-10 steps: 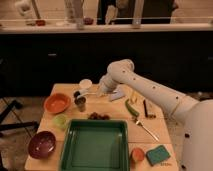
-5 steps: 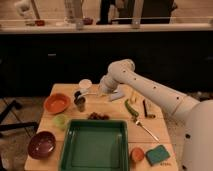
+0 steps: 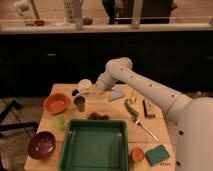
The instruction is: Place brush in red bowl
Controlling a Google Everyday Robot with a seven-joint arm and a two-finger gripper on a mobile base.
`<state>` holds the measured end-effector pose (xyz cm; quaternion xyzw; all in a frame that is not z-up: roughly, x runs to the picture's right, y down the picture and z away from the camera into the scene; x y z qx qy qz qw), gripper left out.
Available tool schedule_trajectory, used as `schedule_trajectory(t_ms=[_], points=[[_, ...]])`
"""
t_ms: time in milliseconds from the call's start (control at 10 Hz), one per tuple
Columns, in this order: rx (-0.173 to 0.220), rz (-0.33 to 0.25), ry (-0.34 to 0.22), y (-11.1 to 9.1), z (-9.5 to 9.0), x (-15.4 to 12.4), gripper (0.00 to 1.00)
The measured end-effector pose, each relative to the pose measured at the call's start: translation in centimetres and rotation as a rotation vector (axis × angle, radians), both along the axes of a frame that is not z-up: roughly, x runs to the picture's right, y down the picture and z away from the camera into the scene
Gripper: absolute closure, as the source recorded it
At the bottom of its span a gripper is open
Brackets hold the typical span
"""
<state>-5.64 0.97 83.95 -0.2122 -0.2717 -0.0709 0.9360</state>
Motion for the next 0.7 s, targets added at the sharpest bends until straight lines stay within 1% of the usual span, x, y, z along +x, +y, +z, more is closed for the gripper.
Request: schedule_trajectory(t_ms=[100,300,600,700], points=[[0.009,-0.011,-0.022,-0.7,0.2,-1.1,1.00],[0.023,-0.035,-0.054,-1.8,0.5,-2.4,1.00],[0.047,-0.088,-0.107,-2.5,0.3,-5.9,1.00],[0.074,-0.108,-0.133,-2.7,0.2,-8.0,1.00]])
